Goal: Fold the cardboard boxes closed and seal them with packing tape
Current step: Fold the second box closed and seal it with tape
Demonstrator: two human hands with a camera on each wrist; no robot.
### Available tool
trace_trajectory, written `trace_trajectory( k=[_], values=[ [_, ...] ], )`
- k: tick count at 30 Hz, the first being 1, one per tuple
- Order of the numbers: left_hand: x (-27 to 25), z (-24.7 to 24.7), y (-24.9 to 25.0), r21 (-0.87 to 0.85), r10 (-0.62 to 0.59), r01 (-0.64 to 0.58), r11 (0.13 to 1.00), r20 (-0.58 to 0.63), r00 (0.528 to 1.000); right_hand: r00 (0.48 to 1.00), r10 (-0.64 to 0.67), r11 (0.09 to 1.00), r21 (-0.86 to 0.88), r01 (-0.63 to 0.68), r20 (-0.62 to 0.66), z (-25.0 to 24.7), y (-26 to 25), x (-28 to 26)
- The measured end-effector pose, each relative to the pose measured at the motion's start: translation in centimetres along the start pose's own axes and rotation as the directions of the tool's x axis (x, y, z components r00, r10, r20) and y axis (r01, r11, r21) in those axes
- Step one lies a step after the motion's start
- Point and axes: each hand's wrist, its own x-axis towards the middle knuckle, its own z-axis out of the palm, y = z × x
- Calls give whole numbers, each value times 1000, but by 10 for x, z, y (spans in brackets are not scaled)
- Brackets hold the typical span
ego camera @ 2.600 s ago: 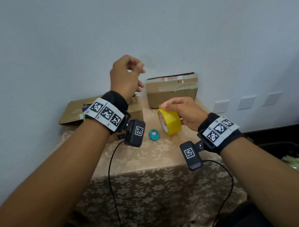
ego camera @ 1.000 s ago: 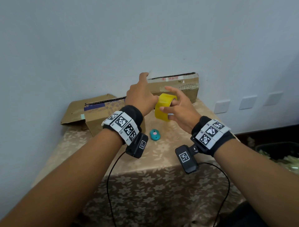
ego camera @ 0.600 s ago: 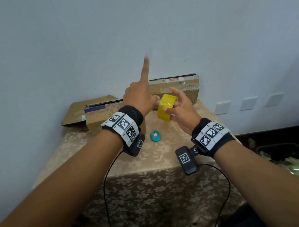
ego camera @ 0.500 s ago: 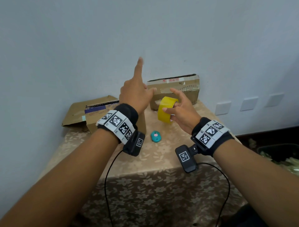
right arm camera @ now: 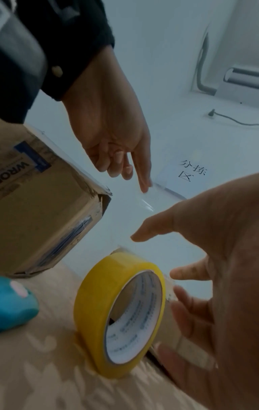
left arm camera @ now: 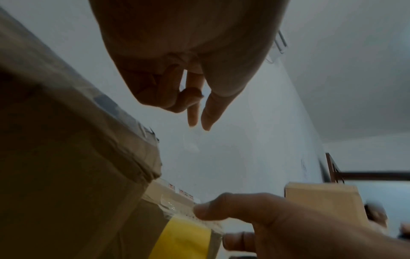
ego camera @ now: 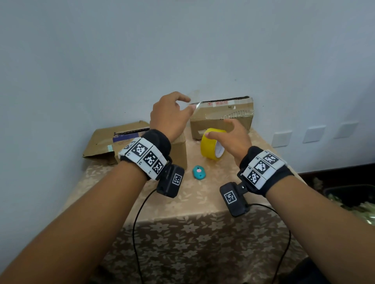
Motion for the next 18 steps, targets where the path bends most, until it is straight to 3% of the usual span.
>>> trace_trajectory(
  k=[2,6,13,18],
  values=[
    [0,0,-4,-86,-36,37,996,6,999,995,-77,997,-13,76,-65,2,-6,-5],
    [4,-7,-5,-289,-174,180,940,46,984,968,-224,940,236,245,-111,7,-23,-15],
    [-3,-27,-3,-427,-230,251,868,102,968,972,-227,814,559,159,54,30,-48,-23],
    [-9,-51,-18,-426,-256,249,870,40,966,957,-277,770,616,166,88,49,-55,-29]
  ],
)
